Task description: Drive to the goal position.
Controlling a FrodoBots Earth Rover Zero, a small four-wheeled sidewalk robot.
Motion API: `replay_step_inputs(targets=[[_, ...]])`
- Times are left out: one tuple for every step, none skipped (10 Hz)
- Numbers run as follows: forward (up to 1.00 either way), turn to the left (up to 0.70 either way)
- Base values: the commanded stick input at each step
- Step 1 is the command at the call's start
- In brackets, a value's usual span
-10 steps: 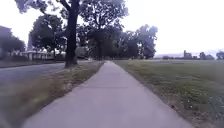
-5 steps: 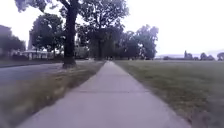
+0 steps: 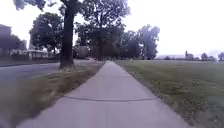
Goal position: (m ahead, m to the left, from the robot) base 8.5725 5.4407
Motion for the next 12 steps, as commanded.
replay_step_inputs(targets=[[0.70, 0.00], [0.70, 0.00], [0.70, 0.00], [0.70, 0.00], [0.70, 0.00], [0.70, 0.00], [0.70, 0.00], [0.70, 0.00], [0.70, 0.00], [0.70, 0.00], [0.70, 0.00], [0.70, 0.00]])
